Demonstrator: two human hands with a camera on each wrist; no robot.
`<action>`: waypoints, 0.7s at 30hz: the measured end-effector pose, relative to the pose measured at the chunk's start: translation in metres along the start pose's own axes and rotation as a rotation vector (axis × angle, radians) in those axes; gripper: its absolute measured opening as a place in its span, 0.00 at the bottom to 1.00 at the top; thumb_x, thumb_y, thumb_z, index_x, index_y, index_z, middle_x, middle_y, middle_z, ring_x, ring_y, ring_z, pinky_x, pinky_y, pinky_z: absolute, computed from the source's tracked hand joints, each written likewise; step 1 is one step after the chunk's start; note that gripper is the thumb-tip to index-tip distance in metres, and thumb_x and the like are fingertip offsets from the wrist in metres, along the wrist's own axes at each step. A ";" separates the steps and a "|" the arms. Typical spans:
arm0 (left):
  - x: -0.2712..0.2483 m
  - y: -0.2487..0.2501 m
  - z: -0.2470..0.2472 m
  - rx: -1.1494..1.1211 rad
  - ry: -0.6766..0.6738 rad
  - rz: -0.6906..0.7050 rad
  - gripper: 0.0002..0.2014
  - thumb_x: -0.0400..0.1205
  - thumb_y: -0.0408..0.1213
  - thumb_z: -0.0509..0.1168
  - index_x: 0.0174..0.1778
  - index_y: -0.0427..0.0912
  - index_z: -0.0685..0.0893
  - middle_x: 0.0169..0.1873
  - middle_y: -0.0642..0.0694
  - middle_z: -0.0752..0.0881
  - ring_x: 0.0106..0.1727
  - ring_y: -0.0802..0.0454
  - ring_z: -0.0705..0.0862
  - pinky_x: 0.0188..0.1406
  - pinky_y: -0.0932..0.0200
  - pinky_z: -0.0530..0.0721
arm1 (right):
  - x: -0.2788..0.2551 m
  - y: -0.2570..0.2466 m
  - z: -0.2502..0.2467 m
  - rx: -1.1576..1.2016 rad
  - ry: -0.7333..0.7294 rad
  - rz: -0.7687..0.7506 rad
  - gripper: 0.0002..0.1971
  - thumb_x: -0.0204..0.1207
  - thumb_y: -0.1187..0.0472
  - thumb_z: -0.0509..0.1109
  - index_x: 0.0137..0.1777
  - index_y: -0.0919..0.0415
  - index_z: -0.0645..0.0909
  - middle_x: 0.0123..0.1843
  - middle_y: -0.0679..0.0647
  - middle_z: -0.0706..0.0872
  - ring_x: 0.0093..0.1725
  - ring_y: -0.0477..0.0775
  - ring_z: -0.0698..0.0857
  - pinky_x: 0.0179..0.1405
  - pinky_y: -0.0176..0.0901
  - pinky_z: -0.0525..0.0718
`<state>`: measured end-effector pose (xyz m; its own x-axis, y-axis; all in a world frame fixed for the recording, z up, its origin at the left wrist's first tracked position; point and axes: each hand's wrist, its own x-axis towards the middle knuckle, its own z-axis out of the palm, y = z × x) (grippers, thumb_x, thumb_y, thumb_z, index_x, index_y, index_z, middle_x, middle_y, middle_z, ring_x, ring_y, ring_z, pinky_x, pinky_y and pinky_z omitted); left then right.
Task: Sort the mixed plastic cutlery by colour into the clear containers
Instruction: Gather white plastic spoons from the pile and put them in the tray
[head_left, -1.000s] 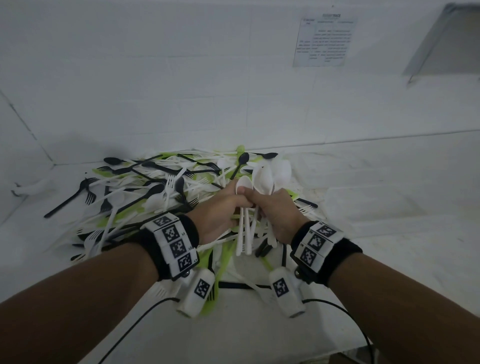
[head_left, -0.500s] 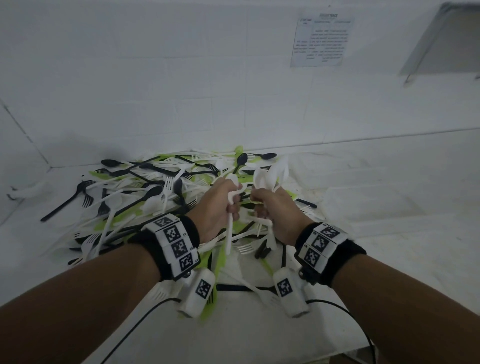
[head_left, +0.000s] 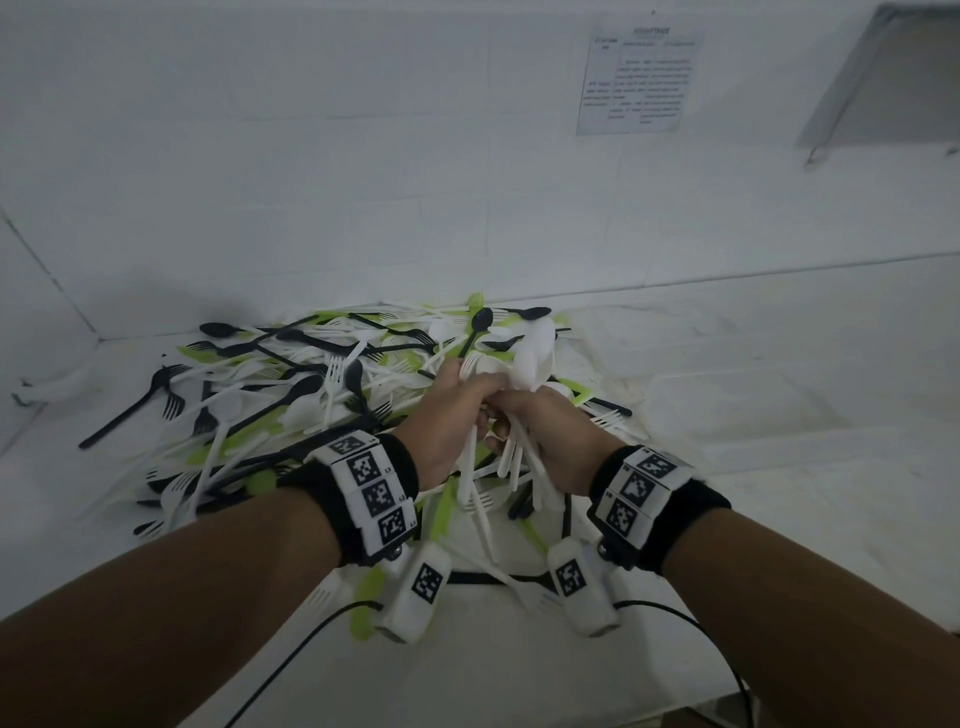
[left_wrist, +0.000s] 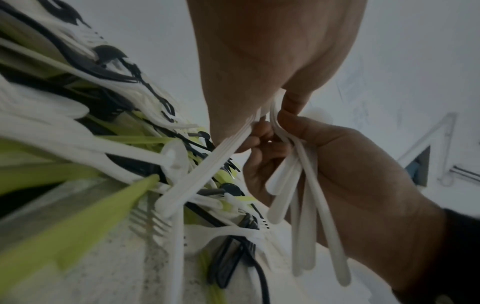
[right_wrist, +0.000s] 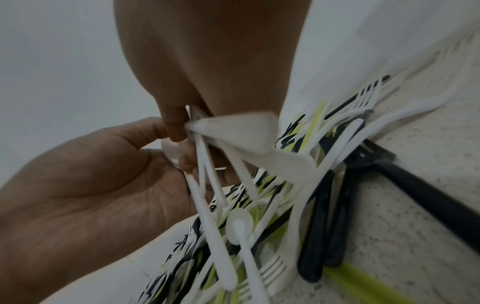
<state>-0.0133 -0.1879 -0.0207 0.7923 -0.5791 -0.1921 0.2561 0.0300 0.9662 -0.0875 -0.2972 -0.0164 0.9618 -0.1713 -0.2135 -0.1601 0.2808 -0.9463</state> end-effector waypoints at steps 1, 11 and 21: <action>0.001 0.001 0.000 0.001 0.006 0.006 0.14 0.79 0.39 0.71 0.57 0.43 0.76 0.45 0.40 0.79 0.33 0.49 0.76 0.31 0.51 0.74 | 0.001 0.001 -0.001 -0.003 -0.005 -0.003 0.07 0.83 0.71 0.63 0.46 0.66 0.81 0.37 0.59 0.83 0.33 0.51 0.81 0.37 0.42 0.79; 0.003 -0.004 -0.007 0.018 0.263 0.152 0.09 0.88 0.37 0.61 0.63 0.39 0.77 0.56 0.35 0.86 0.50 0.44 0.88 0.52 0.44 0.90 | 0.003 0.006 -0.010 -0.021 0.023 0.008 0.15 0.88 0.58 0.67 0.71 0.63 0.82 0.58 0.56 0.89 0.55 0.55 0.88 0.56 0.48 0.84; 0.001 0.003 -0.025 0.149 0.311 0.185 0.06 0.87 0.32 0.58 0.57 0.45 0.73 0.39 0.42 0.76 0.34 0.50 0.75 0.36 0.51 0.76 | 0.004 -0.001 -0.006 -0.146 0.248 0.019 0.29 0.77 0.44 0.78 0.64 0.50 0.62 0.42 0.54 0.71 0.23 0.47 0.69 0.24 0.42 0.72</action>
<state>0.0019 -0.1676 -0.0218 0.9534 -0.2999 -0.0333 0.0281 -0.0216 0.9994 -0.0849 -0.3034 -0.0181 0.8776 -0.3978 -0.2674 -0.2253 0.1499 -0.9627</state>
